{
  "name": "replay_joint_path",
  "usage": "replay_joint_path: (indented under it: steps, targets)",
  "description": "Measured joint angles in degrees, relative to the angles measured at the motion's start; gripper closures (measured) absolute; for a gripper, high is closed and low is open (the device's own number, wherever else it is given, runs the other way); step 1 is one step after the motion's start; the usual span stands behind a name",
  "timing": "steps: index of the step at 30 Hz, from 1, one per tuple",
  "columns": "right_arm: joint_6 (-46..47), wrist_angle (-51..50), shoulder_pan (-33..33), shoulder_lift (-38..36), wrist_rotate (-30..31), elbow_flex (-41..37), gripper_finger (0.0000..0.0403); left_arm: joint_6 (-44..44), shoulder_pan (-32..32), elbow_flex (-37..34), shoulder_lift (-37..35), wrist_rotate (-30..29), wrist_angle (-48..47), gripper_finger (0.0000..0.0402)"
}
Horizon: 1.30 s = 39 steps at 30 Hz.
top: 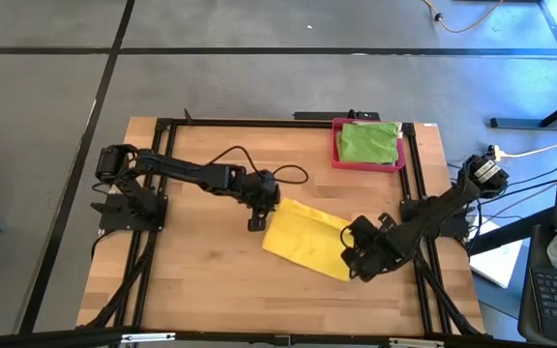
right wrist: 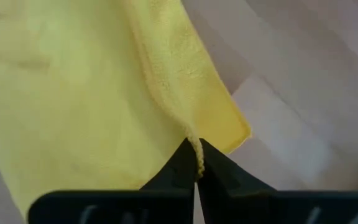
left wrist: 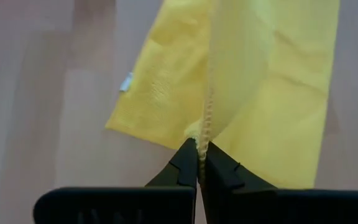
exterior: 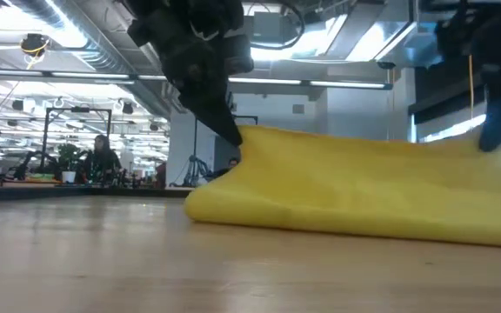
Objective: Fold microfiber towels
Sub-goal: Fold the yellow towel
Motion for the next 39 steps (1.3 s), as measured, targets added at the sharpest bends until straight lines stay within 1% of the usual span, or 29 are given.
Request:
replay_joint_path:
  steps: [3, 6, 10, 18, 25, 30, 34, 39]
  targets:
    - [-0.76, 4.28, -1.27, -0.10, -2.70, -2.31, 0.0396, 0.45, 1.11, 0.00, 0.54, -0.04, 1.69, 0.0401]
    - [-2.83, 7.37, -1.92, -0.08, -5.06, -3.57, 0.0391, 0.47, 1.87, -0.02, 1.60, 0.66, 2.56, 0.0401]
    - [-2.97, 5.52, -2.32, -0.06, -5.76, -3.83, 0.0382, 0.45, 2.04, -0.04, 3.07, 1.53, 3.47, 0.0401]
    - [-3.05, 2.56, -2.65, -0.06, -5.59, -3.83, 0.0396, 0.47, 1.55, -0.04, 3.41, -0.04, 4.70, 0.0401]
    - [-3.16, 1.98, -4.03, -0.04, -5.74, -5.34, 0.0366, 0.60, 1.69, -0.04, 3.41, -0.61, 5.58, 0.0401]
    - [-3.21, 3.39, -4.59, -0.04, -6.93, -6.70, 0.0362, 2.61, 1.66, -0.04, 3.41, -1.01, 6.05, 0.0401]
    - [-3.19, 3.33, -4.59, -0.04, -6.88, -6.70, 0.0358, 4.69, 1.86, -0.04, 3.41, -2.43, 6.05, 0.0384]
    - [-3.21, 3.26, -4.59, -0.04, -6.88, -6.70, 0.0348, 5.01, 2.52, -0.04, 3.41, -2.56, 6.69, 0.0346]
